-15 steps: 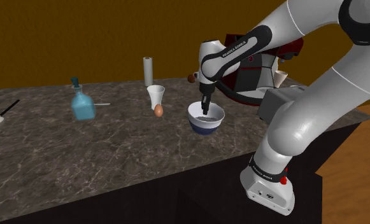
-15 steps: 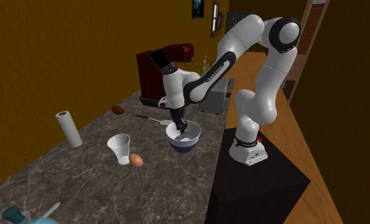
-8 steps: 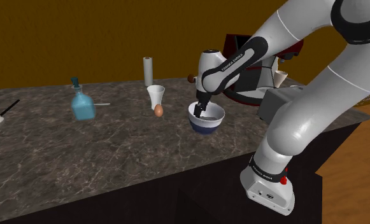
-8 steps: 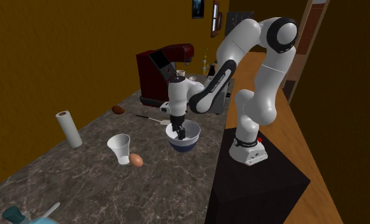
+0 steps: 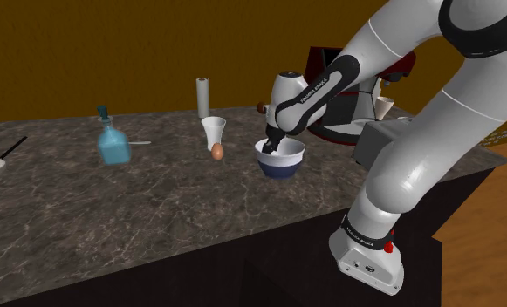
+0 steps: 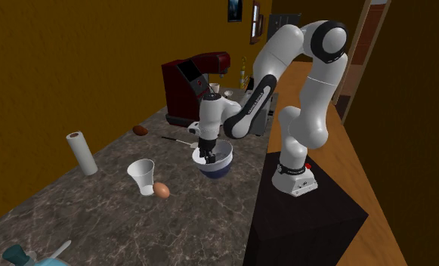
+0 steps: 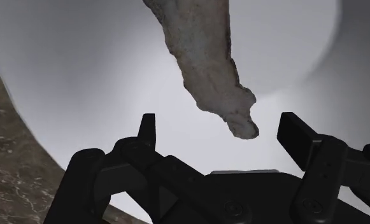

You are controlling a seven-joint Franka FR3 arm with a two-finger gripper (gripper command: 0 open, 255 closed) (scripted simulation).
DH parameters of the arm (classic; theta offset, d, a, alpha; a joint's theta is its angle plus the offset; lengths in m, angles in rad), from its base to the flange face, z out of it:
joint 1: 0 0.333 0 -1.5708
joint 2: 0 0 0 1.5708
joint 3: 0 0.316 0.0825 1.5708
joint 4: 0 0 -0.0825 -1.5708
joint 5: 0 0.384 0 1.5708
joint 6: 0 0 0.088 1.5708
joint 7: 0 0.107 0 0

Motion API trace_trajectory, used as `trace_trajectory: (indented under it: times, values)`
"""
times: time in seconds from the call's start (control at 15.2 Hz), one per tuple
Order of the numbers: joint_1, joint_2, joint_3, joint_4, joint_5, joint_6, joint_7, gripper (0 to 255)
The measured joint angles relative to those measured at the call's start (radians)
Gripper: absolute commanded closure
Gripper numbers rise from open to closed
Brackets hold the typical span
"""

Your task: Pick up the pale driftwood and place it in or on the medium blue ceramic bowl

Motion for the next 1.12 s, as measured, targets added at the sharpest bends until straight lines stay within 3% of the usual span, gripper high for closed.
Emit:
trace_trajectory:
  times: [0.13, 0.2, 0.33, 0.46, 0.79, 1.12]
  values:
    - [0.004, 0.019, 0.002, 0.007, 0.004, 0.022, -0.002, 0]
    - [0.001, 0.014, 0.003, -0.002, 0.001, 0.036, 0.0, 255]
    - [-0.007, 0.008, -0.002, -0.022, -0.005, 0.052, -0.004, 255]
    - [-0.006, -0.003, 0.004, -0.039, -0.01, -0.022, 0.001, 255]
    - [-0.007, -0.002, 0.007, -0.047, -0.013, -0.04, 0.008, 255]
    - [-0.003, -0.031, 0.004, -0.003, 0.003, -0.122, -0.008, 255]
